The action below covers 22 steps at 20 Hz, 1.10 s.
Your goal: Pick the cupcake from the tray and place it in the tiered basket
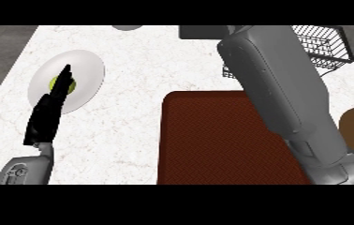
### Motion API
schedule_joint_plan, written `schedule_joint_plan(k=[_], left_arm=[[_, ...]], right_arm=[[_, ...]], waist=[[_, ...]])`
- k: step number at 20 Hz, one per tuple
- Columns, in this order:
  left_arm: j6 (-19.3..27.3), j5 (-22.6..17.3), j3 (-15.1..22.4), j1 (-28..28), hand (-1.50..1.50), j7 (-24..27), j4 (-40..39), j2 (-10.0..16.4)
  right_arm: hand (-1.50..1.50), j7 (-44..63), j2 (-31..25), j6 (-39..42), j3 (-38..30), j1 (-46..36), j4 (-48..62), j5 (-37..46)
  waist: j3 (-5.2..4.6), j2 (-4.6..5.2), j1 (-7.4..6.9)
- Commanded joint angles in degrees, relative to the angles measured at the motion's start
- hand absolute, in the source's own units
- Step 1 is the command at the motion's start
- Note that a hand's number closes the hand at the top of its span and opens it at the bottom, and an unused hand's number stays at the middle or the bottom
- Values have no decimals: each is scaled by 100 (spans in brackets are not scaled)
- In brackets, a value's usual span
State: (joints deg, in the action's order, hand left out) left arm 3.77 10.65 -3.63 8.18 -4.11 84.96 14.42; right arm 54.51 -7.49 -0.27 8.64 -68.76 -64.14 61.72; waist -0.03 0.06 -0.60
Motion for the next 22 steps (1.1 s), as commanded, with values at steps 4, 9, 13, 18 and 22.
schedule_joint_plan(k=[4, 9, 13, 18, 22], left_arm=[[-225, -195, -242, 171, 0, 7, -158, 203], [140, 115, -102, 444, 0, 107, -608, -135], [-94, 49, -59, 202, 0, -171, -18, -26], [0, 130, -49, 220, 0, -109, -78, -119], [-153, -38, -280, 56, 0, 62, -86, 34]], right_arm=[[150, -255, -859, 480, 158, -91, 974, 675], [150, -697, -1124, 368, 38, 329, 743, 702], [150, -1304, -1331, 444, -285, 192, 1197, 522], [150, -2043, -1570, 529, -746, 259, 1401, 37], [150, -2177, -1303, 186, -769, 1144, 1027, -106]], waist=[[-4, 23, -15], [1, 0, 91], [2, 0, 16], [3, 4, 20], [3, -9, 59]])
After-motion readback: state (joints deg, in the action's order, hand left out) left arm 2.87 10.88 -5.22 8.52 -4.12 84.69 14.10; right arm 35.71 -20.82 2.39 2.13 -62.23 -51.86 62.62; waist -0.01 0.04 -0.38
